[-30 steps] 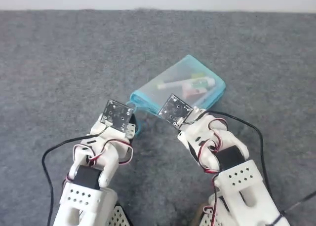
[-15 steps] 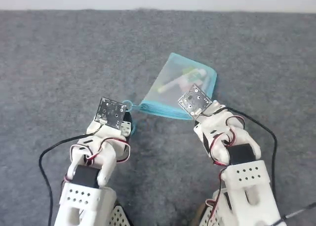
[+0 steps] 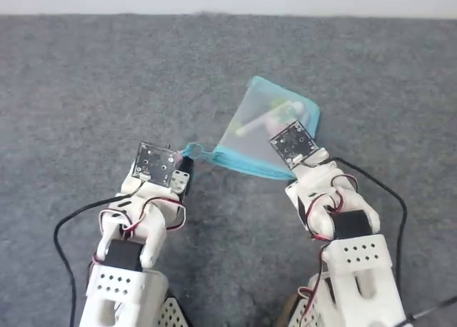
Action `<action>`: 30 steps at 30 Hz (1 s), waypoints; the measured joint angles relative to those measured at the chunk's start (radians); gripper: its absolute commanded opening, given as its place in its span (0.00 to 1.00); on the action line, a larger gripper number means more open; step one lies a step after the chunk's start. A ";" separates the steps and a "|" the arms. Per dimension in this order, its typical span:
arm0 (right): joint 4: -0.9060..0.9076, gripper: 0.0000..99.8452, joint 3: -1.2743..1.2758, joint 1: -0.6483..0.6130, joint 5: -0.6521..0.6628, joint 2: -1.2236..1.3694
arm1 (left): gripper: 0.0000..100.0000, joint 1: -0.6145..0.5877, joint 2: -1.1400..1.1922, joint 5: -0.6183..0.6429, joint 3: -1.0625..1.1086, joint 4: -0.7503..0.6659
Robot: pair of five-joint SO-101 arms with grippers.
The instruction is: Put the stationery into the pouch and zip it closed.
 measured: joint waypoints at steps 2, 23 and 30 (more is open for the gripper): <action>0.011 0.11 0.000 0.005 -0.009 0.000 | 0.19 -0.005 0.000 0.000 0.000 -0.006; 0.235 0.17 -0.048 0.020 -0.080 0.025 | 0.20 -0.008 0.000 0.000 0.089 -0.161; 0.270 0.04 -0.078 0.020 -0.101 -0.018 | 0.20 -0.011 0.000 0.000 0.089 -0.161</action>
